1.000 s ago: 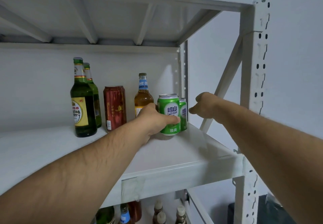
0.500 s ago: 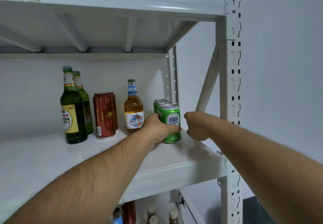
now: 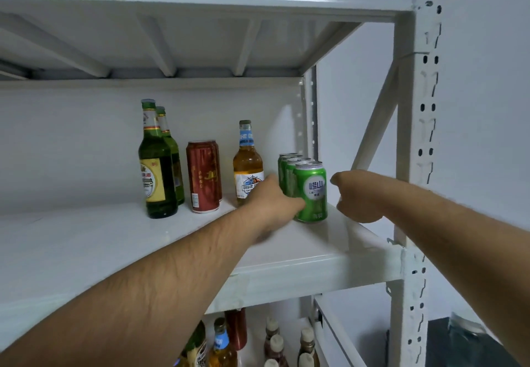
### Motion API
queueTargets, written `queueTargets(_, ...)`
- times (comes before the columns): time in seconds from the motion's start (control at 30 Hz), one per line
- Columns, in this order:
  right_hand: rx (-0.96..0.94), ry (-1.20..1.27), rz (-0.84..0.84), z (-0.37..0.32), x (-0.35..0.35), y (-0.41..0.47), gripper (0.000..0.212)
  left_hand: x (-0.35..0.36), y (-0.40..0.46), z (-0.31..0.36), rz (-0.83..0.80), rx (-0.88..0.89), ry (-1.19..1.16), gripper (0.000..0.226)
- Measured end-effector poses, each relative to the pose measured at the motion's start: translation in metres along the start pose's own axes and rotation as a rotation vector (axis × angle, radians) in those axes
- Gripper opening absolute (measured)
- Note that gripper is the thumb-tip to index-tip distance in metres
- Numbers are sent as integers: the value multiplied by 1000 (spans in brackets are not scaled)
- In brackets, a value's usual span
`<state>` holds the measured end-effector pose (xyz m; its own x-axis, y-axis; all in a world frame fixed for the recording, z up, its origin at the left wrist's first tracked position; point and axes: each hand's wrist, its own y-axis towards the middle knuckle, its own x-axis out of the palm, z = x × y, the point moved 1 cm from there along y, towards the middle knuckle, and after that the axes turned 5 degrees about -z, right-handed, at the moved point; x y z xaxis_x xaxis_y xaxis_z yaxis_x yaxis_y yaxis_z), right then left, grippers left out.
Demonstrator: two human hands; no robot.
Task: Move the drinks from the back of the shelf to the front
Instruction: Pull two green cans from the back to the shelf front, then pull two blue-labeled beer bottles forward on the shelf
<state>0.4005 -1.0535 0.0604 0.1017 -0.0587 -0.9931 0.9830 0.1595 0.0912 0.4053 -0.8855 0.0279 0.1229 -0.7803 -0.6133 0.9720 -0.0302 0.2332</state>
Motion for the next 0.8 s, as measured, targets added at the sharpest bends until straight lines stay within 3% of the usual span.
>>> queueTargets(0.13, -32, -37, 79, -23, -10, -39, 37, -42, -38, -22, 43, 6, 286, 63)
queueTargets(0.27, -177, 5, 178, -92, -15, -78, 34, -98, -90, -56, 74, -34, 449, 72)
queueTargets(0.53, -572, 99, 165, -309, -23, -120, 66, -249, -220, -150, 186, -281, 641, 81)
queueTargets(0.8, -861, 112, 117, -513, -30, -181, 65, -380, -368, -229, 371, -568, 649, 78)
